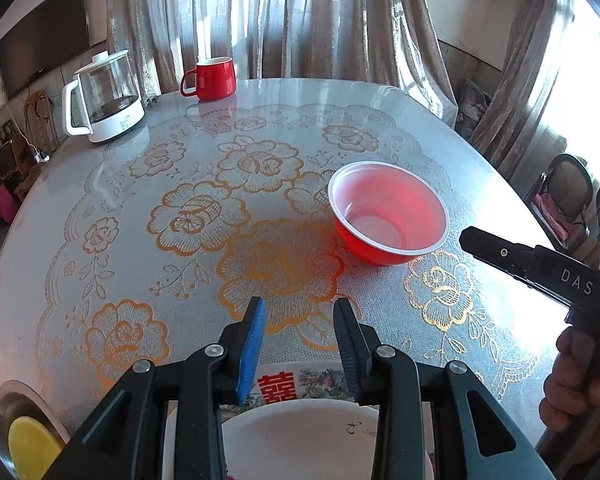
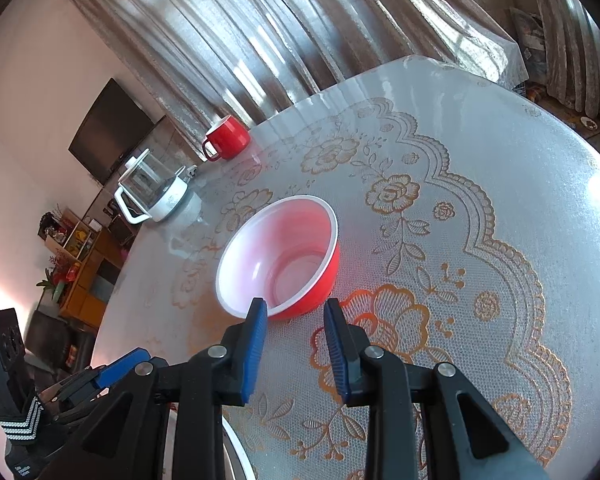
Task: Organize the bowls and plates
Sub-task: 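Move the left gripper past the plate stack toward the red plastic bowl, then grasp the rim of the red plastic bowl with the left gripper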
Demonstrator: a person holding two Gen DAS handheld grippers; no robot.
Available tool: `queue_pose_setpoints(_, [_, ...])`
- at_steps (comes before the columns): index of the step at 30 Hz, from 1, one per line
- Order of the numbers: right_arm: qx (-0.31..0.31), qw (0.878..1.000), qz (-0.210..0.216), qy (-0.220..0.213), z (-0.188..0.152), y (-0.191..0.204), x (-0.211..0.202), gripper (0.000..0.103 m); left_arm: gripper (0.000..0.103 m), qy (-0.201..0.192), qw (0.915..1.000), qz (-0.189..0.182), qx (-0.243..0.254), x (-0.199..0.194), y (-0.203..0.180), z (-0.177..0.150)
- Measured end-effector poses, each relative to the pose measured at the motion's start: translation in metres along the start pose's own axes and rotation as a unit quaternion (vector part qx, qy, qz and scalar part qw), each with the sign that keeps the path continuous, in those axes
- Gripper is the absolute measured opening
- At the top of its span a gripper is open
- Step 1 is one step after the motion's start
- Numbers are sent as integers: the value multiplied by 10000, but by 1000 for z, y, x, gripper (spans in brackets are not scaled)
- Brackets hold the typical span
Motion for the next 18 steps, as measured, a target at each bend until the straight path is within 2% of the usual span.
queue_pose_setpoints(9, [234,9997,83,34,-4,-12,-2,29,36,358,9972,-386,-533,16,2,10])
queue_pose_setpoints(18, [247,9997,34,-46,1,-17,-3,29,36,449,9943,-485,-841,26,6,20])
Point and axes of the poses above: each gripper's, at about its wrist camera, not at the fingertips, and x roughly the way its jaws point, y to its left, z to its top, the point moved 9 cm from there along x, roughly the way its jaws point, and after that the axes turned 12 degrees about -x, right-handed, at the moved point
